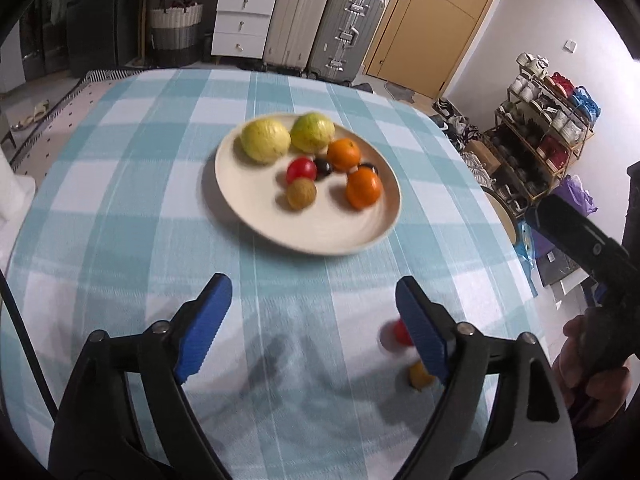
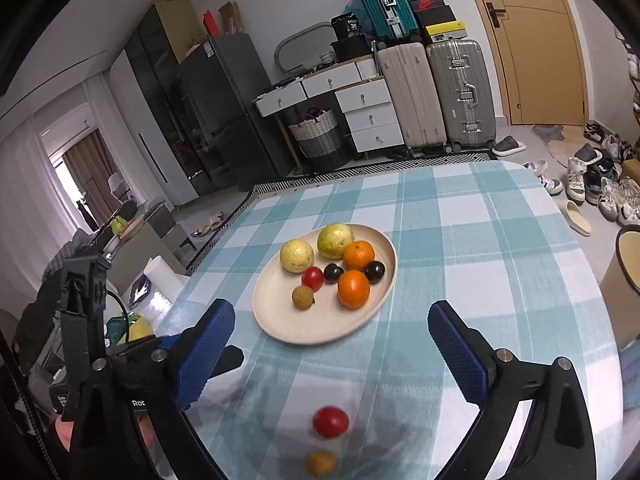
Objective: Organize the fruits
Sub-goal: 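Withdraw both grippers and close the left gripper on the last brown fruit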
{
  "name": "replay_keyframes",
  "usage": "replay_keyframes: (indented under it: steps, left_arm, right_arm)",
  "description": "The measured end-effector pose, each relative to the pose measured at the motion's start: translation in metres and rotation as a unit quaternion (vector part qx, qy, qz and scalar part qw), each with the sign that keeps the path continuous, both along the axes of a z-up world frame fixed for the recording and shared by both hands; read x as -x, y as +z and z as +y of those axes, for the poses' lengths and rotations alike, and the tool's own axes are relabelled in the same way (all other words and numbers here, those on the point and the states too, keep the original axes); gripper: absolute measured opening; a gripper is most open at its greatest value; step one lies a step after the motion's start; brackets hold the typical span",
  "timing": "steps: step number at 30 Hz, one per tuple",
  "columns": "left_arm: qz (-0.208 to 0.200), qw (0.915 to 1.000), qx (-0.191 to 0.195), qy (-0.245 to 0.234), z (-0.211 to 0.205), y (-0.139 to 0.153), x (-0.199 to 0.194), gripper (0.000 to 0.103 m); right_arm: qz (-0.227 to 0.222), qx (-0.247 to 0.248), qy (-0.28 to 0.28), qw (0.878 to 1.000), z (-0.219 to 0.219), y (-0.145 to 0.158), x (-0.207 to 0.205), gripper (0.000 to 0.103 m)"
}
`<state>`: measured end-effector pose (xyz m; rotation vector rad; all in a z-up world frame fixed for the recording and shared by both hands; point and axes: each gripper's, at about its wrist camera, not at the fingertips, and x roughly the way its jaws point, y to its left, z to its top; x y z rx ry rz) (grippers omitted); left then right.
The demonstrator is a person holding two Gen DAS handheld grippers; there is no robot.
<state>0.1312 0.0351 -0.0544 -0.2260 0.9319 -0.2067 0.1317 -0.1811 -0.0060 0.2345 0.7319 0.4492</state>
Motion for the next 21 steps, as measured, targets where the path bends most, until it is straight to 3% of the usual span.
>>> replay_keyframes:
  steps: [6, 15, 21]
  left_arm:
    - [0.006, 0.9999, -0.002, 0.008, -0.012, -0.012, 0.023, 0.101]
    - [0.028, 0.9993, 0.006, -0.025, -0.040, -0.030, 0.045, 0.102]
    - [0.034, 0.9976, -0.015, -0.059, -0.067, -0.038, 0.052, 0.102]
  right_arm:
    - [-0.003, -0.001, 0.000, 1.000, -0.011, -0.002, 0.022, 0.101]
    - [-0.015, 0.001, -0.023, 1.000, -0.029, -0.007, 0.051, 0.103]
    - [-0.001, 0.000, -0.027, 1.000, -0.040, -0.018, 0.059, 0.103]
